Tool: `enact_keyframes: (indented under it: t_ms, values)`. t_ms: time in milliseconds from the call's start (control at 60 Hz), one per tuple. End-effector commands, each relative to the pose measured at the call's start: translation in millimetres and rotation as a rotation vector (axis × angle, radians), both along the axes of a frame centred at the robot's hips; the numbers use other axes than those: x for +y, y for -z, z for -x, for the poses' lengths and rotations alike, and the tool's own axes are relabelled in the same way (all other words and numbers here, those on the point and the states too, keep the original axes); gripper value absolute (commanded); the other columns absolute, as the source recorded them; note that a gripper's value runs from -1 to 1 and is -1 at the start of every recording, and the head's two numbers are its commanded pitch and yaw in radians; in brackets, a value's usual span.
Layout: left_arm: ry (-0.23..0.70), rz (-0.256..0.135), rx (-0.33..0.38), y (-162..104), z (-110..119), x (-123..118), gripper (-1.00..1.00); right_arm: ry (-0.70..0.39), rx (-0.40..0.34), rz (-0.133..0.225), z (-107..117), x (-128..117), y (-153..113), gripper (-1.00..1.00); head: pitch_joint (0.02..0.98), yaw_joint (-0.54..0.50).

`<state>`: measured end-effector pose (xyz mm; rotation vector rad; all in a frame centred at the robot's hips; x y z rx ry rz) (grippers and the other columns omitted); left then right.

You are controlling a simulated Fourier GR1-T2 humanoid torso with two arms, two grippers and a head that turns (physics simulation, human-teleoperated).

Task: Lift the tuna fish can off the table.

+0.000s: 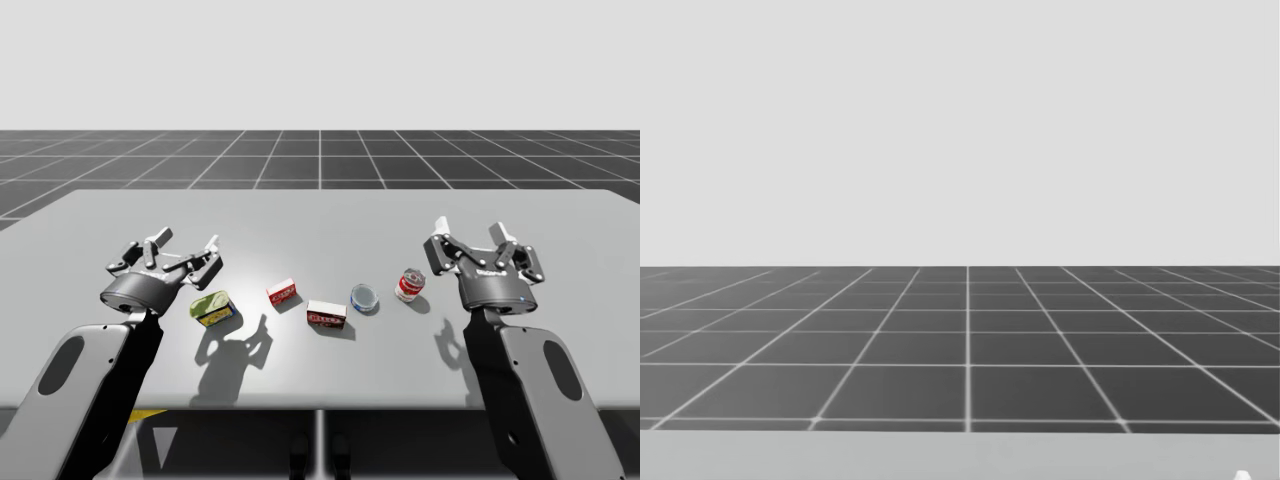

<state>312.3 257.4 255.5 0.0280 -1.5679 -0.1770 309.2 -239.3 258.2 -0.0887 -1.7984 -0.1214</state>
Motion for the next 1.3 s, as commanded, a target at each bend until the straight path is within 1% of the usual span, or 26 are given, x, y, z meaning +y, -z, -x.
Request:
enact_keyframes:
  t_ms: [17, 33, 50, 83, 117, 217, 317, 333, 383, 467, 517, 533, 550, 600, 633, 650, 867, 1033, 1100, 1183, 1267, 1300]
  values:
    - [0.001, -0.001, 0.0, 0, 0, 0, -1.0, 0.019, -0.006, -0.013, 1, 0, 0, -1.0, 0.088, 0.02]
    - [0.001, -0.002, 0.0, 0, 0, 0, -1.0, 0.007, 0.001, -0.008, 2, 1, 0, -1.0, 0.088, 0.02]
    - [0.001, -0.002, 0.0, 0, 0, 0, -1.0, -0.004, 0.002, -0.012, 3, 1, 0, -1.0, 0.089, 0.02]
    - [0.001, -0.001, 0.0, 0, 0, 0, -1.0, -0.038, 0.015, -0.033, 3, 1, -1, -1.0, 0.093, 0.02]
    - [0.001, 0.0, 0.0, 0, 0, 0, -1.0, -0.047, 0.027, -0.039, 2, 1, -1, -1.0, 0.104, 0.01]
    - [-0.002, 0.0, 0.0, 0, 0, 0, -1.0, -0.062, 0.045, -0.038, 2, 1, -1, -1.0, 0.15, 0.01]
    - [-0.001, -0.001, 0.001, 0, 1, 0, -1.0, -0.058, 0.044, -0.034, 1, 1, -1, -1.0, 0.251, 0.01]
    - [-0.001, -0.002, 0.001, 0, 0, 0, -1.0, -0.054, 0.045, -0.034, 1, 1, -1, -1.0, 0.296, 0.01]
    - [-0.003, -0.004, 0.0, 0, 0, 0, -1.0, -0.052, 0.047, -0.033, 1, 1, -1, -1.0, 0.335, 0.0]
    - [-0.006, -0.01, -0.001, 0, 0, 0, -1.0, -0.042, 0.049, -0.031, 0, 1, -1, -1.0, 0.434, 0.0]
    - [-0.006, -0.012, 0.0, 1, 0, -1, -1.0, -0.039, 0.05, -0.027, 0, 0, -2, -1.0, 0.473, 0.0]
    - [-0.005, -0.012, 0.0, 1, -1, -1, -1.0, -0.035, 0.05, -0.026, 0, 0, -2, -1.0, 0.51, -0.01]
    - [-0.005, -0.012, 0.0, 1, -1, -1, -1.0, -0.035, 0.05, -0.026, 0, 0, -2, -1.0, 0.51, -0.01]
    - [-0.004, -0.015, 0.001, 1, -1, -1, -1.0, -0.034, 0.052, -0.023, 0, 0, -2, -1.0, 0.569, -0.02]
    - [-0.004, -0.016, 0.001, 1, -1, -1, -1.0, -0.034, 0.053, -0.024, 0, 0, -2, -1.0, 0.592, -0.03]
    - [-0.006, -0.02, -0.001, 1, -1, -1, -1.0, -0.034, 0.054, -0.024, 0, 0, -2, -1.0, 0.624, -0.04]
    - [-0.001, -0.032, -0.001, 2, -2, -3, -1.0, -0.046, 0.058, -0.019, 0, 1, -2, -1.0, 0.775, -0.13]
    - [0.007, -0.036, 0.001, 2, -2, -6, -1.0, -0.049, 0.055, -0.017, 0, 0, -4, -1.0, 0.857, -0.18]
    - [0.01, -0.036, 0.002, 2, -2, -7, -1.0, -0.048, 0.055, -0.015, 0, 0, -4, -1.0, 0.871, -0.18]
    - [0.013, -0.037, 0.004, 2, -2, -9, -1.0, -0.055, 0.084, -0.04, 2, 1, -8, -1.0, 0.871, -0.18]
    - [0.014, -0.037, 0.006, 3, -2, -10, -1.0, -0.082, 0.065, -0.036, 11, 2, -18, -1.0, 0.86, -0.17]
    - [0.015, -0.037, 0.006, 3, -2, -11, -1.0, -0.096, 0.075, -0.038, 18, 5, -22, -1.0, 0.856, -0.17]
